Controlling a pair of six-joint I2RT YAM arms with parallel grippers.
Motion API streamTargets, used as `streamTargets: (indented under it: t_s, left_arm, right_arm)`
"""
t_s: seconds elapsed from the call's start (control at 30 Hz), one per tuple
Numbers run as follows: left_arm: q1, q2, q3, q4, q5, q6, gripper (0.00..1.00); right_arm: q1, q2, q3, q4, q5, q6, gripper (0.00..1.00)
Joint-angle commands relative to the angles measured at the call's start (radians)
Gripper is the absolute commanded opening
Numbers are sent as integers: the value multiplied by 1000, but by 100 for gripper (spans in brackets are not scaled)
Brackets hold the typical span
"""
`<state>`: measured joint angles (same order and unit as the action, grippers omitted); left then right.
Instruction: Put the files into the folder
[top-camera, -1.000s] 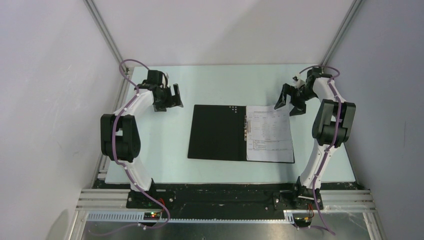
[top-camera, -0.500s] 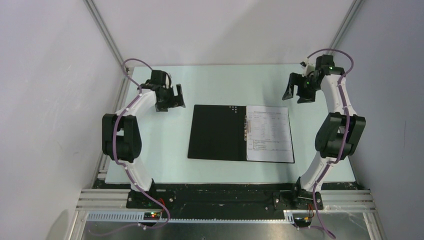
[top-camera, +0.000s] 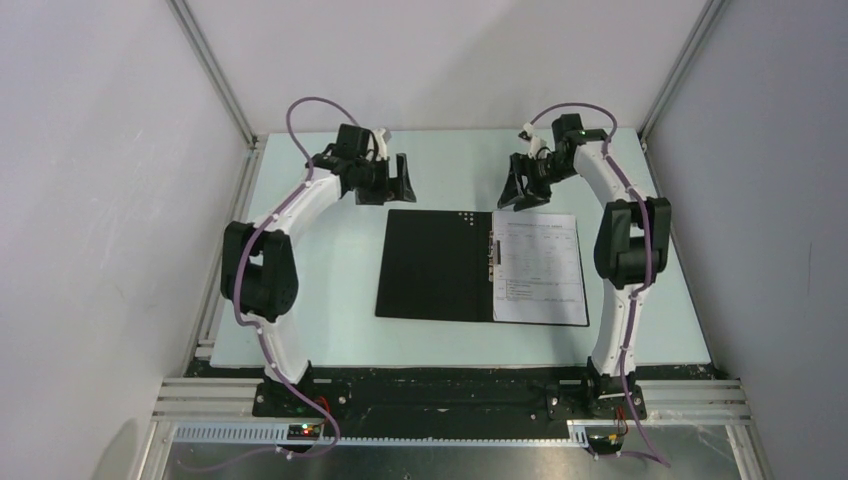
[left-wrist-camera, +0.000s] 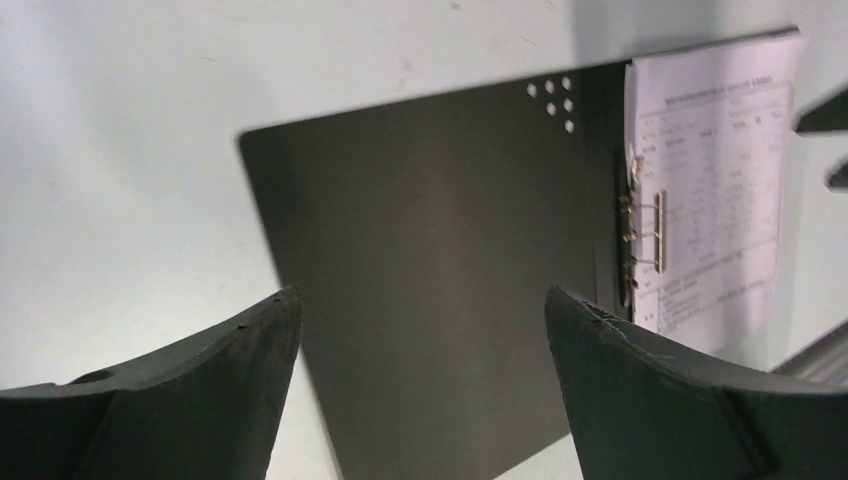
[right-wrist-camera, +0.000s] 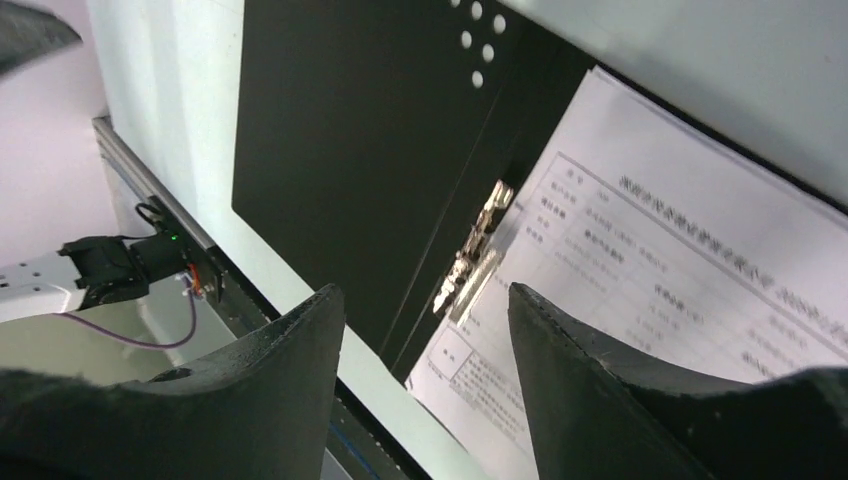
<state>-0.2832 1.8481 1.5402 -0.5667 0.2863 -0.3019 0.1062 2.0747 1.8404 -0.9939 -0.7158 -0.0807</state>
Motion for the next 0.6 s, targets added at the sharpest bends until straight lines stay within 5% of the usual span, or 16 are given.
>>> streamTargets:
  t_s: [0.0, 0.3, 0.57]
  left_arm:
    - [-24, 17, 12, 20, 121, 27, 94]
    - [-48, 71, 8, 29, 339, 82, 95]
    - [-57, 157, -22, 41, 338, 37, 94]
  right_arm:
    - [2, 102, 102, -4, -141, -5, 64]
    - [26, 219, 124, -10, -199, -23, 61]
    - [32, 260, 124, -14, -172, -28, 61]
